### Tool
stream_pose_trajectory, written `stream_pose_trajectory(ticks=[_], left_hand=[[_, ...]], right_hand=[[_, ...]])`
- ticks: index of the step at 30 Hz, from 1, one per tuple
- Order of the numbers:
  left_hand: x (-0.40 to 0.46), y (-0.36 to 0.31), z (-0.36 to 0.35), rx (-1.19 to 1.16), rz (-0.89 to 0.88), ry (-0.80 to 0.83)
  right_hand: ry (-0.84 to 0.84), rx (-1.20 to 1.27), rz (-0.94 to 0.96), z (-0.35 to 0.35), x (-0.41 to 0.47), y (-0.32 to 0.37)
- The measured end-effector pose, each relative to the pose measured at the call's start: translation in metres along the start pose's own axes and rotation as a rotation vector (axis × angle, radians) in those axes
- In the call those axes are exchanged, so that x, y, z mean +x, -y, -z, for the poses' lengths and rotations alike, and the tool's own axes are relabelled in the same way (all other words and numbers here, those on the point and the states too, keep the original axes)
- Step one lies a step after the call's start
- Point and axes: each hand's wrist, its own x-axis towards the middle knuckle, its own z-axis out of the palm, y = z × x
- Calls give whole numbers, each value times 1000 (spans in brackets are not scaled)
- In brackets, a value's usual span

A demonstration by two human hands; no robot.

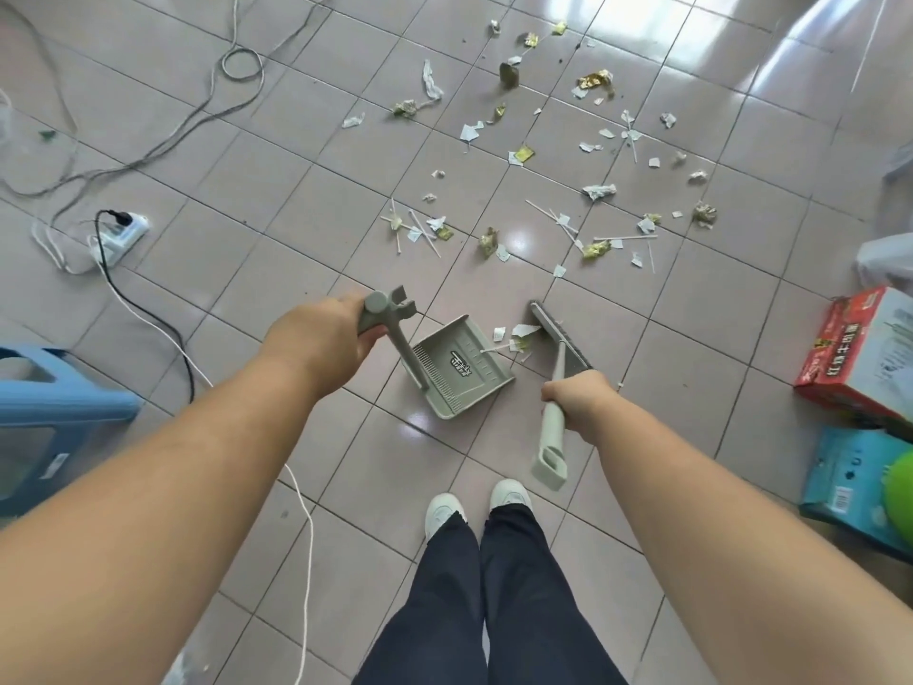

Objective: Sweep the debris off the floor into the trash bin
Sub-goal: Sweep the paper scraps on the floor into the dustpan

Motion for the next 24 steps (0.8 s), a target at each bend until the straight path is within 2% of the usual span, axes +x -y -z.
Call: stream_pose_trajectory(ticks=[9,13,24], left_hand=[[-10,5,-14,-22,-2,12],[-13,7,-16,-45,-2,-8],[-14,10,-20,-35,18,-18]], right_hand=[[181,-105,-12,-29,-14,-21],[243,-72,3,-38,-33,-30],[199,6,66,-29,-38,-27]])
